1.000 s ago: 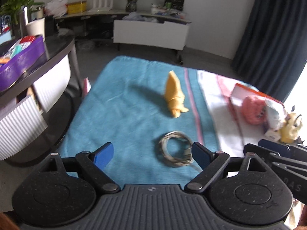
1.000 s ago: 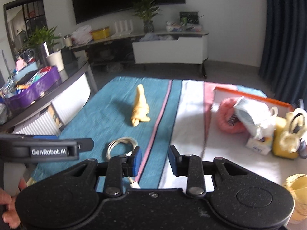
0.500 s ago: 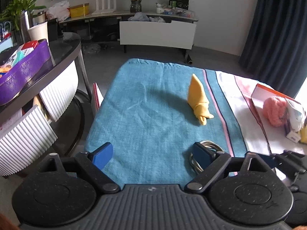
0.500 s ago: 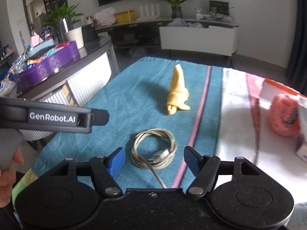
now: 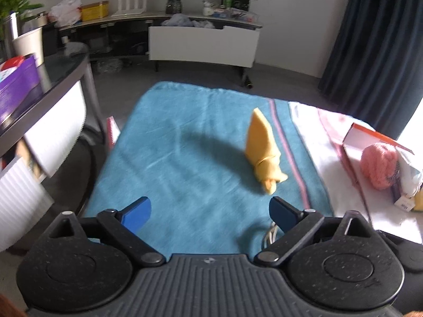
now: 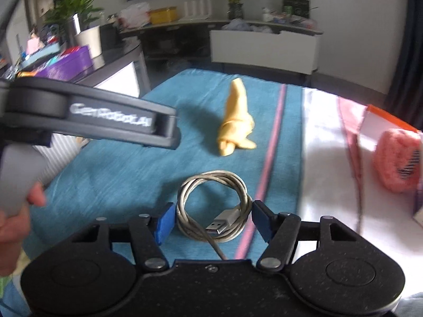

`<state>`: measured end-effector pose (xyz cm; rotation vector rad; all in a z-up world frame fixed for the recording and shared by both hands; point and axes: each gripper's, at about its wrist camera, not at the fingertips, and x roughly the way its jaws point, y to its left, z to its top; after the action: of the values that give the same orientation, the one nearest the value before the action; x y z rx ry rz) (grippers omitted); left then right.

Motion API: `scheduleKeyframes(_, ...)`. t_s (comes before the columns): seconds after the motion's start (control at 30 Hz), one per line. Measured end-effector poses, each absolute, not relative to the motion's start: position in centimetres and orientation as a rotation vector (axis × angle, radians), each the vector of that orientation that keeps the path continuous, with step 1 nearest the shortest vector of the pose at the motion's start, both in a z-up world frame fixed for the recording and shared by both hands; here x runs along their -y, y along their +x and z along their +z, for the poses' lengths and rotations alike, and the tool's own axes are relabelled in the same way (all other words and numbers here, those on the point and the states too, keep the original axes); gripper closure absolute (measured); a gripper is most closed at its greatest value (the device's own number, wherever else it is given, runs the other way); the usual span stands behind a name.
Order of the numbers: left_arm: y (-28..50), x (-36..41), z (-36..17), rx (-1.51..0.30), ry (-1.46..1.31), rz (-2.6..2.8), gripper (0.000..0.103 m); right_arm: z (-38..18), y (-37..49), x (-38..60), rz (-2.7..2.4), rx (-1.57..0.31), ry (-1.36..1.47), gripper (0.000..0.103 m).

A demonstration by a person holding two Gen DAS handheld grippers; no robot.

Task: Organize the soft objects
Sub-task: 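Grasp the white cable with the right gripper while the left grasps the yellow cloth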

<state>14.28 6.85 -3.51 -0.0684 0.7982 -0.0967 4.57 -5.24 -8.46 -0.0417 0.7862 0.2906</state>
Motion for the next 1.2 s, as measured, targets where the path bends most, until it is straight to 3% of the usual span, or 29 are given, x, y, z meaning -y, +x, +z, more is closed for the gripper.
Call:
scheduleKeyframes(0.23,17.6,-3.5,-3.8,-0.767,-0.045,-0.149,0.001,-6.5,2.7,8.5,0.236,-0.748,-0.024,0.027)
scheduleKeyframes(0.37,20.0,-1.7,-5.2,-0.775,-0.025,-0.142,0.006,-6.0,2.3,10.0,0.223,-0.731,-0.017,0.027)
scheduleKeyframes(0.53,22.4,-0.7,-6.9,-0.803,-0.03,-0.126,0.032,-5.6,2.4,11.1,0.208,-0.71,0.008,0.027)
scheduleKeyframes(0.6,22.6,-0.5,-7.2,-0.798,-0.017,-0.126,0.061,-5.2,2.3,11.2,0.21,-0.697,0.012,0.027)
scheduleKeyframes(0.67,22.6,-0.2,-7.1,-0.786,0.0,-0.136,0.074,-4.9,2.1,11.1,0.204,-0.681,0.006,0.027)
scheduleKeyframes(1.2,13.7,-2.8,-1.6,-0.706,-0.02,-0.155,0.077,-2.1,-0.6,10.1,0.245,-0.624,0.015,0.027)
